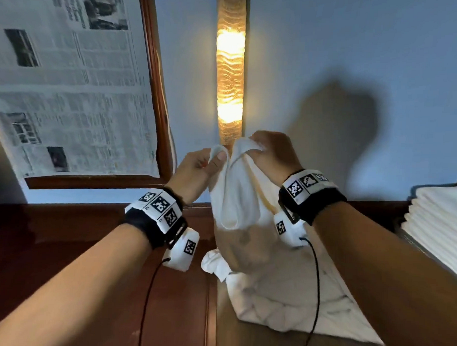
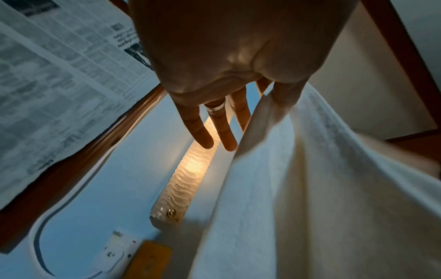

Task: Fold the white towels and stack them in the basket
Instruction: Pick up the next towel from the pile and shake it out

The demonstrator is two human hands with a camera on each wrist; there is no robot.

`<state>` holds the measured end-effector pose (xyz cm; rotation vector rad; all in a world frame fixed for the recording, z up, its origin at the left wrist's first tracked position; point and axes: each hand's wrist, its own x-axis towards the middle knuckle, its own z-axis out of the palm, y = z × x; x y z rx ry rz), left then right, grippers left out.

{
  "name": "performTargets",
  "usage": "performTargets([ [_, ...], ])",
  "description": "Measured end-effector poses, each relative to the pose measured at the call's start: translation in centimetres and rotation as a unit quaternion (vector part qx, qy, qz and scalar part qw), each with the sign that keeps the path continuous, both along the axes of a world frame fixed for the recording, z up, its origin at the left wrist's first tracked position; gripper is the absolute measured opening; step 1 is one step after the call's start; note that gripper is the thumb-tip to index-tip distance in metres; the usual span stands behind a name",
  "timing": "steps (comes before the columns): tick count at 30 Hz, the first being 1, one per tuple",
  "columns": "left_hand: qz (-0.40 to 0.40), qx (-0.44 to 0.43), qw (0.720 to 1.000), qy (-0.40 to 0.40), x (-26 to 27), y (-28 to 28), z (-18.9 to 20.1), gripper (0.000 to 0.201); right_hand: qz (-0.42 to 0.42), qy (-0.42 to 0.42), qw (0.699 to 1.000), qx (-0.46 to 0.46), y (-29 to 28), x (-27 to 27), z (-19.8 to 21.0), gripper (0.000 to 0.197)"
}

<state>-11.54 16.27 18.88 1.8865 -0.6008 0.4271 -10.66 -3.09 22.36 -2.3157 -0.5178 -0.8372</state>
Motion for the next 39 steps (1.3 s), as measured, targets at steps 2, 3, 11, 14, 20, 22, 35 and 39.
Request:
performTargets([
  [2, -0.042, -0.028, 0.999, 0.002, -0.7, 0.4, -0.4, 0.033, 0.009, -0.009, 1.000, -0.018, 2.6, -1.7, 0.8, 0.018],
  [3, -0.060, -0.046, 0.997, 0.001, -1.2, 0.7, -0.4, 0.026, 0.007, -0.020, 1.000, -0.018, 3.4, -2.3, 0.7, 0.022],
  [11, -0.088, -0.041, 0.995, 0.016, -3.6, 4.8, -1.0, 0.036, -0.081, -0.009, 0.997, -0.014, 5.5, -7.6, -9.2, 0.018],
  [14, -0.049, -0.068, 0.996, 0.043, -4.2, 7.7, -0.5, 0.038, -0.165, 0.115, 0.980, 0.002, 3.4, -8.2, -14.6, 0.016],
  [20, -0.032, -0.077, 0.994, 0.077, -4.8, 12.9, -1.6, 0.046, -0.241, 0.218, 0.934, 0.150, 1.5, -10.0, -16.8, 0.026],
  [22, -0.049, -0.099, 0.990, 0.091, -5.0, 13.5, -2.2, 0.041, -0.216, 0.186, 0.938, 0.199, 3.4, -9.0, -14.3, 0.021],
  [35, -0.040, -0.087, 0.993, 0.070, -7.0, 10.7, -0.7, 0.043, 0.000, -0.016, 1.000, 0.014, 13.9, -8.7, -0.2, 0.040],
  [39, -0.007, -0.083, 0.996, 0.034, -6.3, 10.9, 1.2, 0.063, -0.013, -0.079, 0.995, -0.058, 12.8, -8.9, -3.2, 0.020],
])
